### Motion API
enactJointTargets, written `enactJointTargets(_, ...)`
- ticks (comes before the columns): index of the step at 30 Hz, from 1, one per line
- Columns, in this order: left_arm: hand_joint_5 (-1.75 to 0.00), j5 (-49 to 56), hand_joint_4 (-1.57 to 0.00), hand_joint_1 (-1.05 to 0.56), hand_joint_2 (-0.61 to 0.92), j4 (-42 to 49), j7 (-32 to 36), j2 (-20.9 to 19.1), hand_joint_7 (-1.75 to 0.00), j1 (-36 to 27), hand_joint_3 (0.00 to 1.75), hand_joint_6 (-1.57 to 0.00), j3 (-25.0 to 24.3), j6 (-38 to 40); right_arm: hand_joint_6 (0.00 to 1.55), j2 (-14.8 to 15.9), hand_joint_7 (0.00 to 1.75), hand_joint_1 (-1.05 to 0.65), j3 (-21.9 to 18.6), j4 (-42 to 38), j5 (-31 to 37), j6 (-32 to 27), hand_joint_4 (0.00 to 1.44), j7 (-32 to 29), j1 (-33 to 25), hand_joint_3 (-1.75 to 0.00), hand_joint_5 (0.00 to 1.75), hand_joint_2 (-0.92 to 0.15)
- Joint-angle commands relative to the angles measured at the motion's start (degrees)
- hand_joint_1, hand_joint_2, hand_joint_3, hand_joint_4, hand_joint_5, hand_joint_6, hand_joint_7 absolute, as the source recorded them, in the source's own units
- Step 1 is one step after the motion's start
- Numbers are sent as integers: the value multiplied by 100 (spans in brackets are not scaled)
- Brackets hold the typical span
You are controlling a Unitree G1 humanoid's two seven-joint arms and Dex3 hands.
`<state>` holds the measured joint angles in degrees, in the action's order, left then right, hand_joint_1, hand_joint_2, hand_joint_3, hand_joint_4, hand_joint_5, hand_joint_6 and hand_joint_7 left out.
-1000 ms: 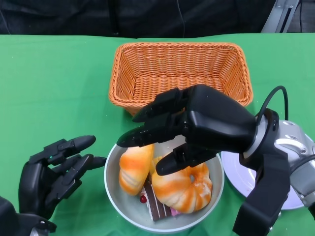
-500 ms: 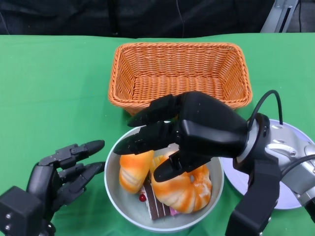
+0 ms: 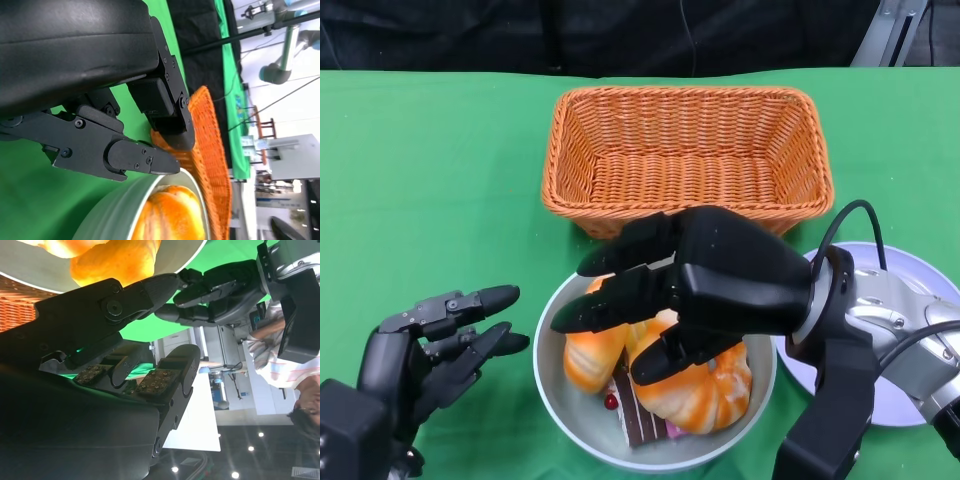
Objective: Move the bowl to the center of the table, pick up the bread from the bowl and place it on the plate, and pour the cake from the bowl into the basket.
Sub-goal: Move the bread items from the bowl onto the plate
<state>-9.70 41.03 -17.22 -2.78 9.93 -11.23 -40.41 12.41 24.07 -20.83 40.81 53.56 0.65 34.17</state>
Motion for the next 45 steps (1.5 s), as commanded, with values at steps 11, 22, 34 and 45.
enactJointTargets(11, -166, -630, -78, -45, 92, 276, -277, -5, -108, 284, 2, -87, -277, 2, 77, 81, 0, -64, 130, -85, 117, 79, 82, -241, 44, 0, 3, -81)
enactJointTargets(22, -132, -1718, -87, -37, 89, 386, -1614, 106, -92, 468, 0, -90, -630, 322, 78, 52, 1, -61, 249, -384, 432, 124, 84, -739, 114, 0, 2, -83)
enactJointTargets(34, -136, -2001, -84, -46, 87, 344, -2073, 233, -39, 510, 0, -116, -874, 352, 81, 133, 1, -60, 429, -341, 1014, -108, 86, -1222, 113, -2, 2, -84)
enactJointTargets(45, -164, -1719, -70, -19, 92, 437, -1814, 311, -100, 594, 24, -88, -926, -20, 82, 137, 0, -54, 668, -789, 1277, -146, 91, -1755, 243, 0, 4, -83)
